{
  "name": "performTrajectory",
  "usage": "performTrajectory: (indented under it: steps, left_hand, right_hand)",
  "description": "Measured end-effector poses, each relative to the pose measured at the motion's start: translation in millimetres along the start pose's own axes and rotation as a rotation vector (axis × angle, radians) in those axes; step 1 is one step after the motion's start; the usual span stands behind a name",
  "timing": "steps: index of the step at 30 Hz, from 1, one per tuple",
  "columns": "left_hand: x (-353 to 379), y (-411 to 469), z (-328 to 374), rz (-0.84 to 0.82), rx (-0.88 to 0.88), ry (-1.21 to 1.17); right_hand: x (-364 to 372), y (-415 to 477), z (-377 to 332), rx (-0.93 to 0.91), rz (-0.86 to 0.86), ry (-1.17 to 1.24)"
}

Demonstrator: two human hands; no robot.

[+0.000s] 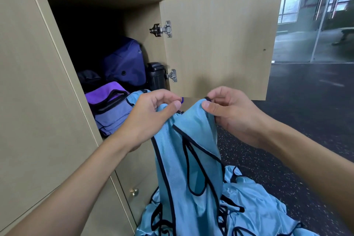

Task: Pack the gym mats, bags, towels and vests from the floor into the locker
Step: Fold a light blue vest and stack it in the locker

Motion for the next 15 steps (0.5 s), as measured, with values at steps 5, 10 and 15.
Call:
performTrajectory:
  steps: [5, 10, 15]
  left_hand:
    - [0, -1, -4, -0.001, -0.043, -0.115]
    - [5, -3, 1, 0.03, -0.019, -0.214]
    - [12, -6, 5, 0.011, -0.011, -0.286]
  right_hand:
    - [25, -17, -15, -0.052, -0.269, -0.159]
    - [26, -14, -9, -0.097, -0.047, -0.3]
    - [28, -16, -10, -0.124, 0.012, -0.264]
Point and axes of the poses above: each hand's wrist, its own y-axis towards the middle knuckle, its own x-axis out of the palm, z = x × y, the point moved 7 cm from there along y, towards the middle knuckle, and after that the axes turned 10 degrees about -y, right-handed, at the moved point
